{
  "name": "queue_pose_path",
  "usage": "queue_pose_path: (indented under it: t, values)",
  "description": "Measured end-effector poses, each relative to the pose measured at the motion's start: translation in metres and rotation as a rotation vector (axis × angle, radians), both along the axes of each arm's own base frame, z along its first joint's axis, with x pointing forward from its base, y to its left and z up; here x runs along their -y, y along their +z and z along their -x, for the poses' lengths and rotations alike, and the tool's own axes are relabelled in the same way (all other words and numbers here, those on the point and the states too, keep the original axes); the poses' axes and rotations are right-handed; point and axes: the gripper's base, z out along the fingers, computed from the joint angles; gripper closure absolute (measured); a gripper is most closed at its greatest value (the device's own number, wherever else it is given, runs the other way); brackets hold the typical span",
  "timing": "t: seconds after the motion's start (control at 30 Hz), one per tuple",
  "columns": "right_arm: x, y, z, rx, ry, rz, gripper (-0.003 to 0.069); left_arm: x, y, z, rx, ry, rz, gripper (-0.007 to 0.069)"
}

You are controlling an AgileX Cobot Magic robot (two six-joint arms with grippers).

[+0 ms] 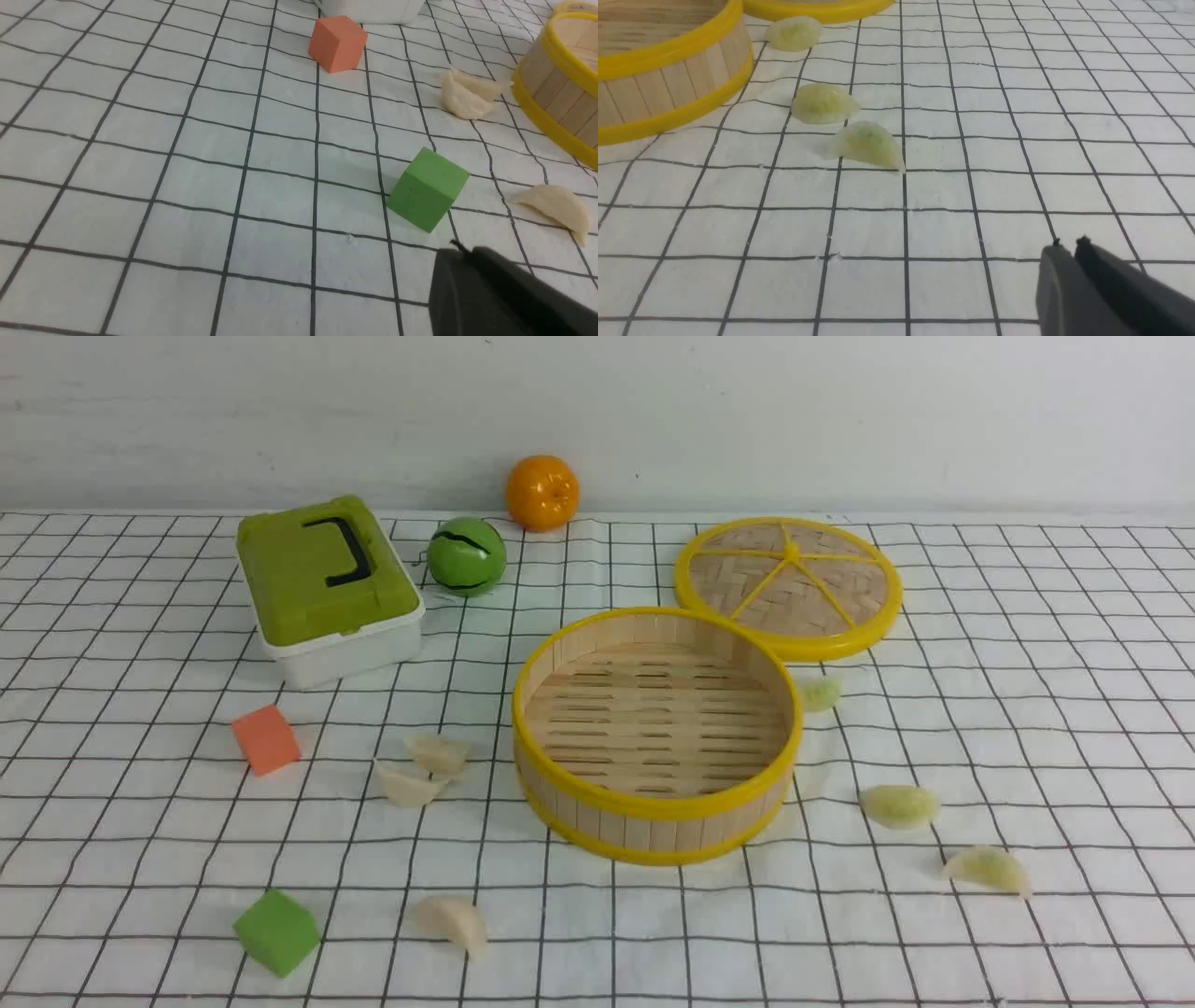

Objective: Put the dumplings into the steamer on the table with the white tablecloth.
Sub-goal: 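Reach for and grasp a dumpling on the table with the left gripper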

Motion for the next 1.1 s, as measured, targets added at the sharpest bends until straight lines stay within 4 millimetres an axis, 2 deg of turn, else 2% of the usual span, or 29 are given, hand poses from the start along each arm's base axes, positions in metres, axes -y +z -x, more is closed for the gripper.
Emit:
queue_pose_path:
  t: [0.83,1.0,1.1]
  values:
    - [0.000,0.000,0.000,0.000,0.000,0.000,0.0583,-0.001,0.001,0.000,0.011,0.002,-0.021,0.0603]
    - [0.001,0.001,0.000,0.005,-0.002,0.023,0.0575,-0.001,0.014,-0.003,0.163,0.005,-0.035,0.0598]
    - [0.001,0.003,-0.002,0.053,-0.005,0.032,0.0571,-0.001,0.031,-0.004,0.349,0.005,-0.040,0.0594]
